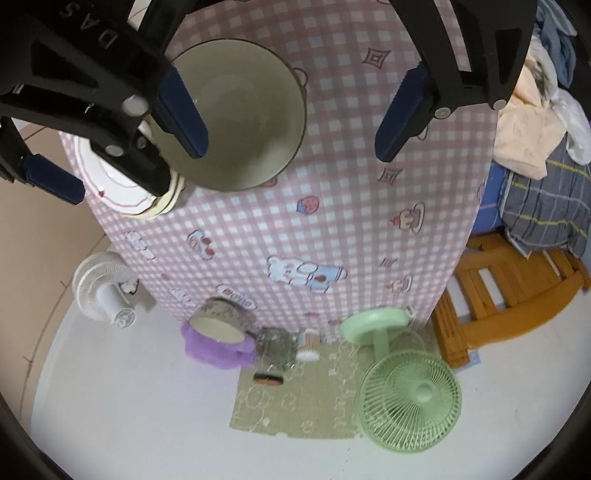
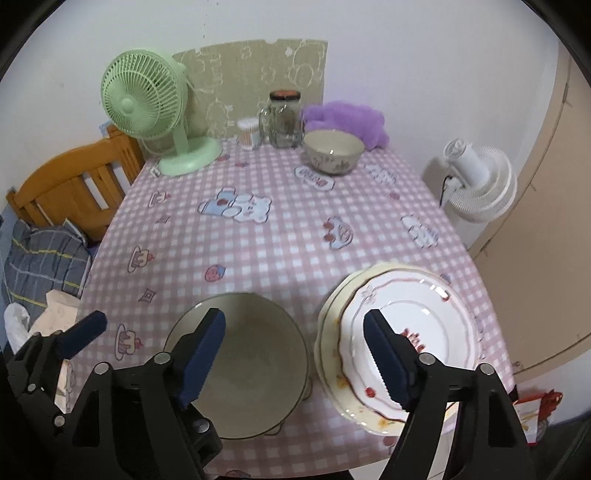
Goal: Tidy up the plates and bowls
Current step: 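Move both grippers to the cream bowl beside the purple plush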
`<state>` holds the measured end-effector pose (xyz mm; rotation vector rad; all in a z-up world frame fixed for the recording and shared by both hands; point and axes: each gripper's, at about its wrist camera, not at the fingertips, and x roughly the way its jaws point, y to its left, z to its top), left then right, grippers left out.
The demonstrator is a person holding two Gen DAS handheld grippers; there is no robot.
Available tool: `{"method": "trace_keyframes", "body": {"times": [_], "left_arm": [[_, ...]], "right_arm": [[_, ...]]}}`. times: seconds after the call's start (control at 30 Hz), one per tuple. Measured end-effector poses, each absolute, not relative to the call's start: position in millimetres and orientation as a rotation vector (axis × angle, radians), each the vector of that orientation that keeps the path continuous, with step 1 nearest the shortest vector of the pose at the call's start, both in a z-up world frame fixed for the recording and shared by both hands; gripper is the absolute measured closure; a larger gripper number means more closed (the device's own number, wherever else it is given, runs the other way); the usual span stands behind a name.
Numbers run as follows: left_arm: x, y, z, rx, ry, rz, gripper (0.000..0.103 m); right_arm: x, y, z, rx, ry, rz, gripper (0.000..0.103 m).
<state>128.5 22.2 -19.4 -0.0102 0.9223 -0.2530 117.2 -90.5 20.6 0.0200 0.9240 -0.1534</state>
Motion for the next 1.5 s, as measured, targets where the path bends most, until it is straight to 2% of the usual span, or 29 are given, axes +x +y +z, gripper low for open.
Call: {"method": "trace_keyframes", "body": {"times": [0.13,0.2,0.4,1.13,1.37,1.5], "left_arm": [[129,19,-10,-0.028,0.884,-0.285,0.006],[130,16,-6,-0.034,0.87,-0.293,0.006],[139,-1,5,-0.012,0.833,-0.277,0.002],[245,-125,26,-0.039,0.828,-0.137,0.002],[291,-159,18,-0.028,0.835,-0.079,0.009],[320,-172,10,-0.026,0.852,-0.053,0.014]], "right_arm": [[113,-90,35,-0.011,0.855,-0.165,0.005],[114,-92,40,-0.008,0.836,-0.154,0.005],[125,-111,43,0.033,0.837,-0.111,0.005],[241,-237,59,0.03,0.829,0.019,0.005],[293,-271,48,0.029,0.839,0.081,0.006],[326,-285,39,0.037,0.848,0.101,0.012]]}}
